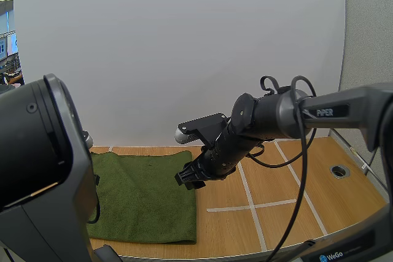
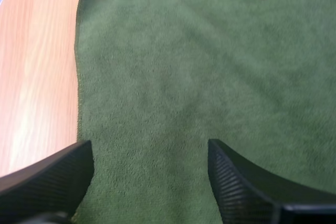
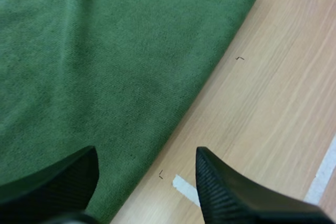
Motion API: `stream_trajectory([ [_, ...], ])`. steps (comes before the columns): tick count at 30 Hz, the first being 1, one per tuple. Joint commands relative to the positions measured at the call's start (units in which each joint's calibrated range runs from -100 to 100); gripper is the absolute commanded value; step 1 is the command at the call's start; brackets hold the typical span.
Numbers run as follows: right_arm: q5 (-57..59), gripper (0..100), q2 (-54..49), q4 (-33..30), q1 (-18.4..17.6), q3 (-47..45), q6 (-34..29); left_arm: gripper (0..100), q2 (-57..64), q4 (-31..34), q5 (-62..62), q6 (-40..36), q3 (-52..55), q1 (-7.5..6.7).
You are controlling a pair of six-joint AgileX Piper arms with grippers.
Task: Fold the towel
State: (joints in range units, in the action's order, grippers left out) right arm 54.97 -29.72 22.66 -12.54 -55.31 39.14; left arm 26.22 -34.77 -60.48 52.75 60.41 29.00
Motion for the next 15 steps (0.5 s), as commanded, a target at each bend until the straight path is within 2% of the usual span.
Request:
stream_trajectory([
  [1,-5.1,89,5.0,0.4,0.2,0.9,0.0,98,0.1,-5.5,-0.6,1.1,-0.5,-0.34],
  [2,-5.4,89,5.4,0.4,0.2,1.2,0.0,98,0.1,-5.7,-0.6,1.3,-0.5,-0.63],
  [8,-6.1,89,5.7,0.5,0.2,1.2,0.0,98,-0.1,-5.7,7.2,-0.6,-0.5,-5.42],
  [15,-7.5,89,5.7,0.6,0.2,1.2,0.0,98,-0.2,-5.7,13.7,-5.6,-0.6,-13.23],
])
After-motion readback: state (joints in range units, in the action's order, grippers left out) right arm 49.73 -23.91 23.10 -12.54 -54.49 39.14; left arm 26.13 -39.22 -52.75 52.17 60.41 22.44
